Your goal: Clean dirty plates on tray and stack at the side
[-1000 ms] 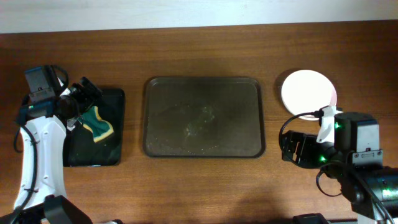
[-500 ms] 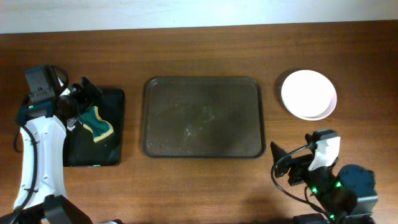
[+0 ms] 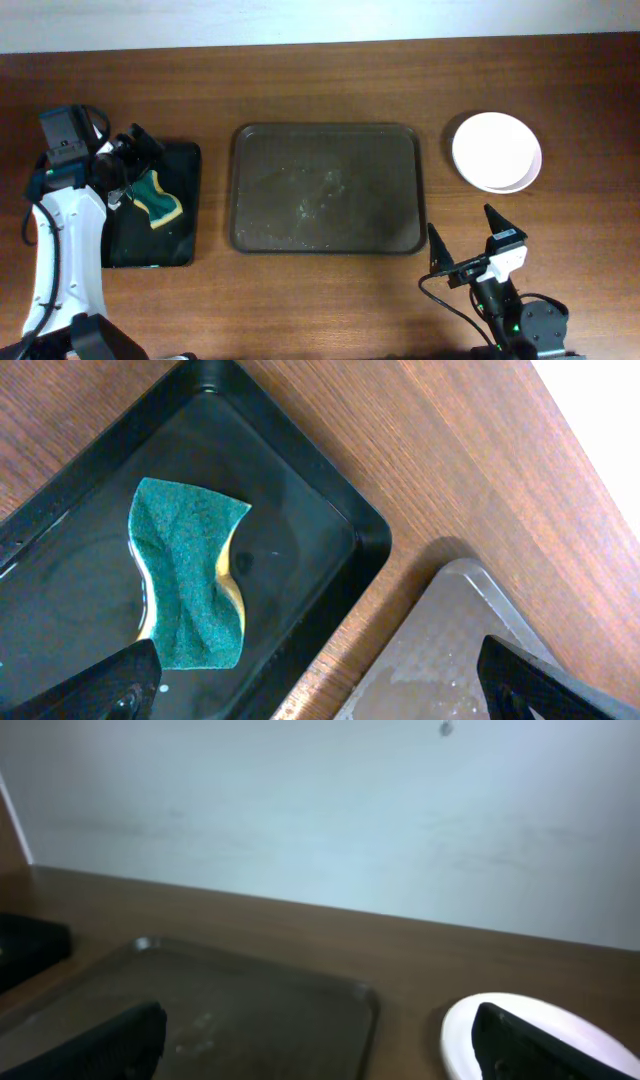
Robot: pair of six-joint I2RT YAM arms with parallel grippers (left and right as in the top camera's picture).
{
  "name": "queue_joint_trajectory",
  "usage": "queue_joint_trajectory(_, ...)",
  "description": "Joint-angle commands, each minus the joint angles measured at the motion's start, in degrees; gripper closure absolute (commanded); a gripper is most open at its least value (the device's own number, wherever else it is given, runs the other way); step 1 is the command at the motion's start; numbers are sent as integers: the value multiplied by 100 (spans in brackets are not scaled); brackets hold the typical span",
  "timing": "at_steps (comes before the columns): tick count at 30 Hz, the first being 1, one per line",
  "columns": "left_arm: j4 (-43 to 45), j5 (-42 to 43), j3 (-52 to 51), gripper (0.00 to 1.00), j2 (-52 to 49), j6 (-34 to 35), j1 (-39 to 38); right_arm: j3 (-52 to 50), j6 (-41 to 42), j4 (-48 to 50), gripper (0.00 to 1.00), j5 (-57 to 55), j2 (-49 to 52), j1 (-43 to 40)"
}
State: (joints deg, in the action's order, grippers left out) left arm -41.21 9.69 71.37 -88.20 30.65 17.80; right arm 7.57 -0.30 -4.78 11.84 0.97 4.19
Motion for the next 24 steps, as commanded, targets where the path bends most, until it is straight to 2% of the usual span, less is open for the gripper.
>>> queue_joint_trajectory(1,-7,61,42,1,-7,-74,26,-57,-35,79,2,-450,-79,24)
queue_joint_trajectory(6,-4,61,42,1,-7,-74,26,-157,-37,107,2,-785,-79,24)
queue_joint_trajectory(10,-4,61,42,1,-7,-74,26,-704,-33,911,2,-756,-79,26)
queue_joint_trajectory(13,-7,59,42,1,-7,-74,26,-726,-35,776,2,-822,-79,24)
queue_joint_trajectory(16,-7,59,42,1,-7,-74,26,-726,-15,11,2,-1196,-79,26)
queue_joint_trajectory(24,-4,59,42,1,-7,-74,26,-726,-81,9,2,-1233,-79,26)
